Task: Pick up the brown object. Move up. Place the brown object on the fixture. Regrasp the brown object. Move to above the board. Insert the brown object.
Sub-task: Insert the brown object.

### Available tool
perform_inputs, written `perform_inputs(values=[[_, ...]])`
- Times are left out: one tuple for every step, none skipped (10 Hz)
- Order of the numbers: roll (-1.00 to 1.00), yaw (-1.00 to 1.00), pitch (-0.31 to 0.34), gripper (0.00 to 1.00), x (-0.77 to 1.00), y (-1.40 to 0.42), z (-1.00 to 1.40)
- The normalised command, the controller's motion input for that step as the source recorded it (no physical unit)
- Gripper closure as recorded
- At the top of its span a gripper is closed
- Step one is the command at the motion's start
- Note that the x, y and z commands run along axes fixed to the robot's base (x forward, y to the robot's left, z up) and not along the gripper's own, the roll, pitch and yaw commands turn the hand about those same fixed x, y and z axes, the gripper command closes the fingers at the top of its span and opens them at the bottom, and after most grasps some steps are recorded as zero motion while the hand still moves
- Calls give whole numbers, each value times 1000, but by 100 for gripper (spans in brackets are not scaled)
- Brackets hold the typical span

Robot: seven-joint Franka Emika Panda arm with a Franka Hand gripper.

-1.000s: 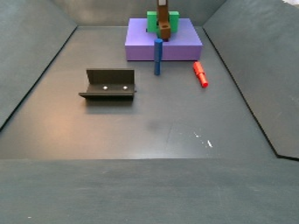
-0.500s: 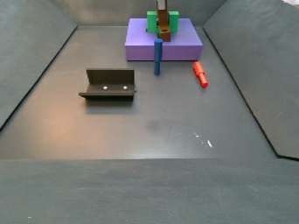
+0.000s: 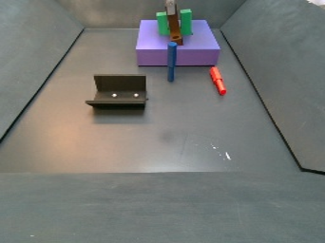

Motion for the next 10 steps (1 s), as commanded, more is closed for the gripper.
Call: perform_inputs(values=[[-6,-9,-56,100,-34,20,-343],[-14,-14,-126,100,-140,0,-529],[0,-34,-181,100,-203,0,-691],[-4,-37,-203,100,-234,0,-731],[-16,-23,-151,100,-200,0,-543],[30,0,0,100,0,0,-31],[0,0,0,100,0,0,-54],[91,0,-37,100,0,-140,-306],[93,71,-163,100,0,-163,-509],[103,140,-236,100,-83,-134,-503]])
